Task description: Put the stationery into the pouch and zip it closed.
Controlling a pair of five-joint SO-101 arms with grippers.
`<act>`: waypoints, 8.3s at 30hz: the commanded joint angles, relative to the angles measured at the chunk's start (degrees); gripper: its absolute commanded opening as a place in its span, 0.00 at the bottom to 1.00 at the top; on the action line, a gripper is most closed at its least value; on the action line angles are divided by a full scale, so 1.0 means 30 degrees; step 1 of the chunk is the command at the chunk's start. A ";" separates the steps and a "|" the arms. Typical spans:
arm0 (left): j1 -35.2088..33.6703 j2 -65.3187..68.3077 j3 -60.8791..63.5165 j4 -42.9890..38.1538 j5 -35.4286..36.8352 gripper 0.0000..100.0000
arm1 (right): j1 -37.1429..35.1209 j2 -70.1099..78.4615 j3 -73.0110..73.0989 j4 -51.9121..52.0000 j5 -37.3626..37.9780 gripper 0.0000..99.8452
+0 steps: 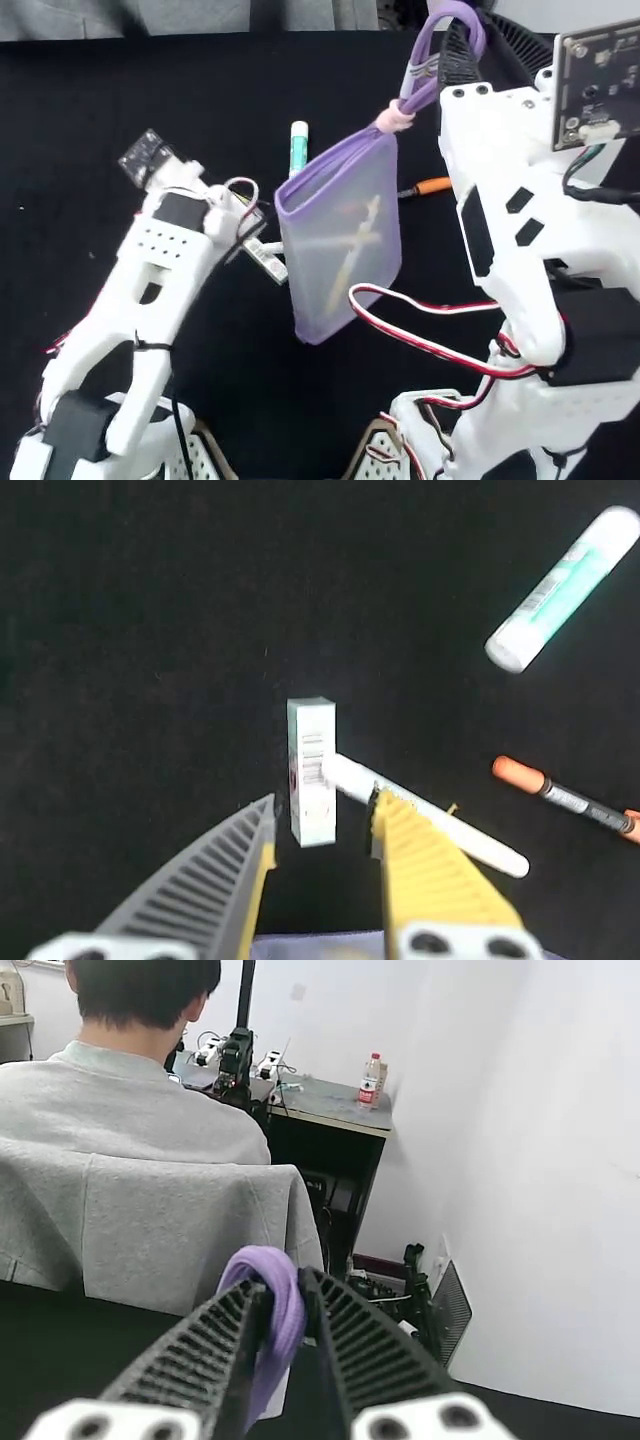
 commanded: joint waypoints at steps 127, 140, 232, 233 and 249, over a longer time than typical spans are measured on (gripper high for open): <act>0.5934 -2.0864 1.2264 -2.1949 -1.1634 0.03 | 0.0176 -0.0337 -0.0689 0.0059 0.0117 0.01; 0.2857 -1.7788 1.2938 -2.2037 -1.1604 0.03 | 0.0176 -0.0337 -0.0718 0.0059 0.0117 0.01; 1.1150 -2.6667 1.5458 -1.9048 -1.6791 0.03 | -0.2755 -0.0278 -0.8103 0.7150 0.1465 0.01; 1.1150 -2.6227 1.5692 -1.9048 -1.7201 0.03 | -0.2755 -0.0278 -0.8103 0.7150 0.1465 0.01; 1.1326 -1.8462 1.0886 -1.5707 -1.7729 0.16 | -0.2725 -0.0337 -0.8220 0.7121 0.2139 0.01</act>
